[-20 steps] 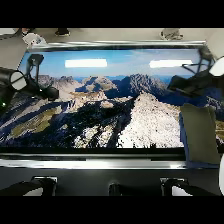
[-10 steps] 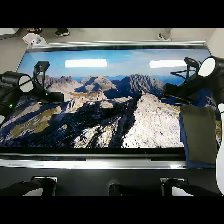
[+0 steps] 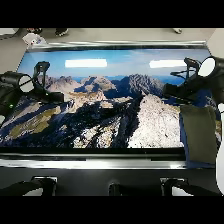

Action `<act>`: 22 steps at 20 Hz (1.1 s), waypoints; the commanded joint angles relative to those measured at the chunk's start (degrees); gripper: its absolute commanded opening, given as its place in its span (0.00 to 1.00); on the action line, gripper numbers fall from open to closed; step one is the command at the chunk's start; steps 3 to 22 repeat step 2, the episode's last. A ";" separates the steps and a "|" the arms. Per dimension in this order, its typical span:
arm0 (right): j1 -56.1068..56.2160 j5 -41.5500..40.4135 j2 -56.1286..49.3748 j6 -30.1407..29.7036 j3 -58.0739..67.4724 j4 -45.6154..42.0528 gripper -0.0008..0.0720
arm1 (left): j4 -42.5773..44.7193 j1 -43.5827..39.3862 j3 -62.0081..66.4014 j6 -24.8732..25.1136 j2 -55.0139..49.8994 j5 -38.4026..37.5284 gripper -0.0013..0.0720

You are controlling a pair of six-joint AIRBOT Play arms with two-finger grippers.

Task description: Fold the shirts.

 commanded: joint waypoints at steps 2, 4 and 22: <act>0.07 0.07 -0.02 0.00 0.02 0.02 0.94 | 0.09 0.00 -0.02 0.00 -0.02 0.00 0.64; 0.07 0.07 -0.02 0.00 0.02 0.02 0.94 | 0.09 0.00 -0.02 0.00 -0.02 0.00 0.64; 0.07 0.07 -0.02 0.00 0.02 0.02 0.94 | 0.09 0.00 -0.02 0.00 -0.02 0.00 0.64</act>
